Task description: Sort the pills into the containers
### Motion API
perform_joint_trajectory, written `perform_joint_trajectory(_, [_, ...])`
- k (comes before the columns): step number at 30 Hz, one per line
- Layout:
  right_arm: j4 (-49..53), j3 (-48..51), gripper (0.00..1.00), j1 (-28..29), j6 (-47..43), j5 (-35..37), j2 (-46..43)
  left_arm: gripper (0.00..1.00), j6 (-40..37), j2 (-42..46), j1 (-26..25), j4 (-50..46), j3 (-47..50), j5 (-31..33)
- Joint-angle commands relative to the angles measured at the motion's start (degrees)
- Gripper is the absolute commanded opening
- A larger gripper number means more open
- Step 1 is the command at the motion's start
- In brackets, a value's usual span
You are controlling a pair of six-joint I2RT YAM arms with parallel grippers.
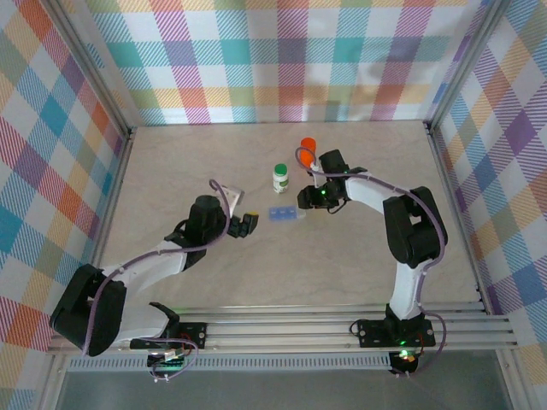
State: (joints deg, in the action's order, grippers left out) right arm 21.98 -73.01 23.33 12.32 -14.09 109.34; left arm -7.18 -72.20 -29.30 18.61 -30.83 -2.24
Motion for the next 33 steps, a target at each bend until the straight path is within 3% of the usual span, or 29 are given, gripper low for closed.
perform_joint_trajectory(1, [-6.7,3.8,0.52,0.5,9.0,-1.5,-5.0,0.87,-9.9,-1.5,-0.3,4.9,-3.2,-3.5])
perform_joint_trajectory(4, [-16.0,9.8,0.52,0.7,15.0,1.7,-6.7,0.83,-13.7,-5.4,-0.4,-3.1,-8.9,-9.5])
perform_joint_trajectory(9, [-30.5,17.2,0.51,1.0,17.6,4.0,-7.4,0.83,-21.1,-7.2,-0.8,-1.5,-8.3,-12.9])
perform_joint_trajectory(14, [-36.7,20.3,0.50,2.6,16.5,5.0,-6.0,0.82,-26.5,-10.6,-0.8,-5.4,-10.7,-15.1])
perform_joint_trajectory(20, [-39.2,22.9,0.50,4.5,14.7,6.4,-5.6,0.81,-32.9,-15.4,-1.1,-9.5,-13.9,-18.3])
perform_joint_trajectory(27, [-39.3,23.9,0.49,5.9,12.9,9.6,-3.9,0.81,-39.1,-21.5,-1.1,-15.5,-20.1,-17.0])
perform_joint_trajectory(33, [-38.5,23.7,0.41,5.9,11.2,10.1,-2.1,0.79,-42.9,-25.8,-1.1,-20.7,-25.1,-16.6])
